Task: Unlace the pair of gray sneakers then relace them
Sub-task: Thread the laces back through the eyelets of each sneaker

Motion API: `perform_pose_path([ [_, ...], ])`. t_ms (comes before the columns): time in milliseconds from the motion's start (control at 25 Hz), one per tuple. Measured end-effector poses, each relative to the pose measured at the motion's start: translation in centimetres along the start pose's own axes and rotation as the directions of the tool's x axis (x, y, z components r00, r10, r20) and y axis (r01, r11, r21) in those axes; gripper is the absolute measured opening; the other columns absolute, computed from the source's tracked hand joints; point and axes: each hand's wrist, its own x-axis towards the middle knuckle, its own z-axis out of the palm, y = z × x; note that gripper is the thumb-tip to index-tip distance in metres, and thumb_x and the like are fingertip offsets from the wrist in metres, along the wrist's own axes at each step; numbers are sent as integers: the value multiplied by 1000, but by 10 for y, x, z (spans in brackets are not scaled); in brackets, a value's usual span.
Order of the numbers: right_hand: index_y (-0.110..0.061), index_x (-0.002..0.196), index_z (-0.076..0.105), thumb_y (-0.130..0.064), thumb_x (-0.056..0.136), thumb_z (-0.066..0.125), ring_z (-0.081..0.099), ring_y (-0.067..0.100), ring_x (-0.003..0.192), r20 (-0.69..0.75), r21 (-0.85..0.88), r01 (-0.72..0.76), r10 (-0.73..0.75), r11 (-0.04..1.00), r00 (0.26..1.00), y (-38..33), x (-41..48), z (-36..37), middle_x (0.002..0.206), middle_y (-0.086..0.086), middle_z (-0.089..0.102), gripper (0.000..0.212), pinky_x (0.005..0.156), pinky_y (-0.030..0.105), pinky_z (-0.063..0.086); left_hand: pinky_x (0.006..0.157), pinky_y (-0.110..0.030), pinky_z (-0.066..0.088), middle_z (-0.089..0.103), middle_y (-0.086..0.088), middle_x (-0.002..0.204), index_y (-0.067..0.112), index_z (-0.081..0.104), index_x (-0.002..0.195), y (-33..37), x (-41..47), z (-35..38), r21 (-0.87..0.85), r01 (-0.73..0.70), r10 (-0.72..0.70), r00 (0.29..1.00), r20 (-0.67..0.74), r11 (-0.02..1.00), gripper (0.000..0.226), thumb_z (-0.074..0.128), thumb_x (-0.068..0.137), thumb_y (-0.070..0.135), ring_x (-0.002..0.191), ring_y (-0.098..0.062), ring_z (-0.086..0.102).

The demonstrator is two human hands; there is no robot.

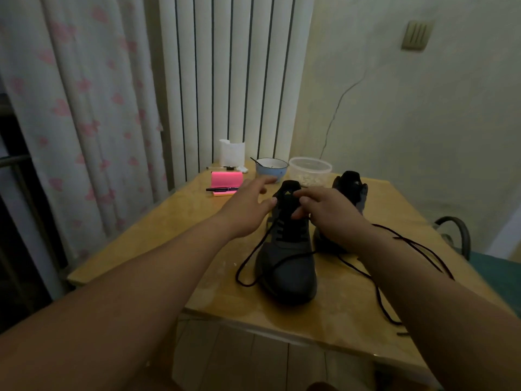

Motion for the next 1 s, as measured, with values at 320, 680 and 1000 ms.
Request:
perform_pose_path([
  [320,-21,114,69,-16,105,60,71,7,72,-71,-26,10,-12,1000,997,7,9,18,91,-6,75,15,61,21,58,75,-41,62,72,-15,99,9,60,114,-2,15,3,-269,286,-223,944,242,920,26,56,105,34,83,-27,72],
  [680,-28,104,76,-24,101,67,62,-2,88,-173,-234,47,-89,971,981,15,1,40,91,-19,67,10,74,16,51,58,-30,50,66,-11,79,4,65,104,-42,-1,40,-726,190,-185,979,88,661,24,47,108,18,67,-22,62],
  [1000,-18,101,76,-22,103,64,64,6,87,-100,-351,39,-78,936,992,6,12,38,89,-13,66,14,83,32,59,57,-31,51,64,-9,75,7,63,95,-44,1,40,-699,95,-91,995,43,709,27,49,110,24,65,-19,62],
])
